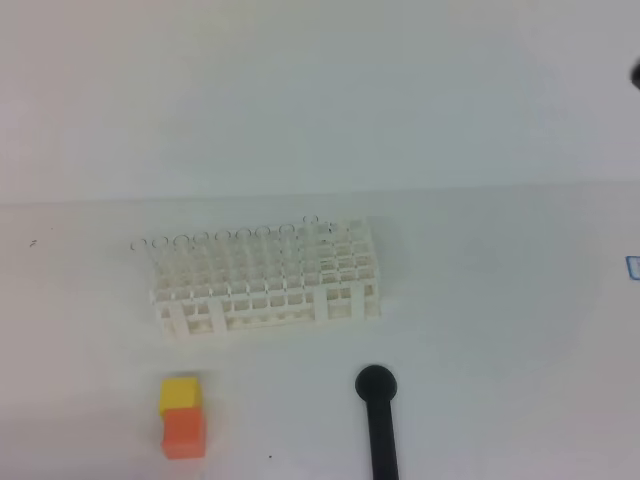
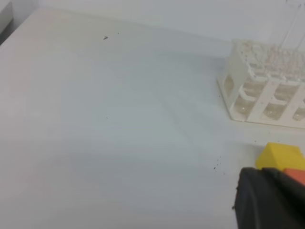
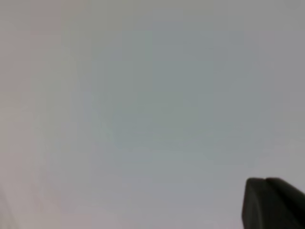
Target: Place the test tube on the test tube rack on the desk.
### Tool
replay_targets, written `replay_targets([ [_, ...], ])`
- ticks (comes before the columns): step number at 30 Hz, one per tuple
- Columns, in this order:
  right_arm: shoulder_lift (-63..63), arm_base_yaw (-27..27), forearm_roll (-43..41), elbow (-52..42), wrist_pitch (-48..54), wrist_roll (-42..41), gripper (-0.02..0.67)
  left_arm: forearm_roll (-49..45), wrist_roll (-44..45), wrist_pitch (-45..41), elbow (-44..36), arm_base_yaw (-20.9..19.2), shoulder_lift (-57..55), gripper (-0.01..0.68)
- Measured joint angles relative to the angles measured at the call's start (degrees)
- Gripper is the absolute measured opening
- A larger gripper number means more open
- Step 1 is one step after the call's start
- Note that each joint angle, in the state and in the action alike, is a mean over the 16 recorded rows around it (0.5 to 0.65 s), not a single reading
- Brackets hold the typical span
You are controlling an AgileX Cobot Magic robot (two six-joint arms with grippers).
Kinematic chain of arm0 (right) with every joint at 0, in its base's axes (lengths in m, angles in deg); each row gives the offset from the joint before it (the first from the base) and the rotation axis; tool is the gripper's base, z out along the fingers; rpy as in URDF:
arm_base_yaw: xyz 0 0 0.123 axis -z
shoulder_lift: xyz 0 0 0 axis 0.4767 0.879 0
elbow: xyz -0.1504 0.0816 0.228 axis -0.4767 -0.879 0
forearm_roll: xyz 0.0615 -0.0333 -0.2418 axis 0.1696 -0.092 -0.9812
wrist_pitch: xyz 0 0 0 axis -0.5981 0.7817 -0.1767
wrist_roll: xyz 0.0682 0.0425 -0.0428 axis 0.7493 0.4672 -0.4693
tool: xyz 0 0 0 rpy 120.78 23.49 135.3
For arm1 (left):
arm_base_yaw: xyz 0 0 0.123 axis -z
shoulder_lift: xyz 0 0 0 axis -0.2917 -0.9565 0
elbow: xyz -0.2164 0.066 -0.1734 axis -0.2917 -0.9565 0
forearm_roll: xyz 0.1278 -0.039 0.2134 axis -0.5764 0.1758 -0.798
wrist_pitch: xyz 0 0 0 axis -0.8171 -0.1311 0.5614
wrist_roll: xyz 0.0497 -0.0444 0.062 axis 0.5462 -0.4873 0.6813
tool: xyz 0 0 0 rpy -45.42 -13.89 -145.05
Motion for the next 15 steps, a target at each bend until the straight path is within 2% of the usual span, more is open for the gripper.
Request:
replay_targets([
  [11,-24.22,22.47,11.13,-25.85,4.86,-0.02,-0.001,0.07,0.0,0.05,0.0,0.0,0.0,-0.001],
  [15,-31.57,28.96,15.96,-32.48,8.09,-0.02,-0.001,0.1,0.0,0.04,0.0,0.0,0.0,-0.001],
])
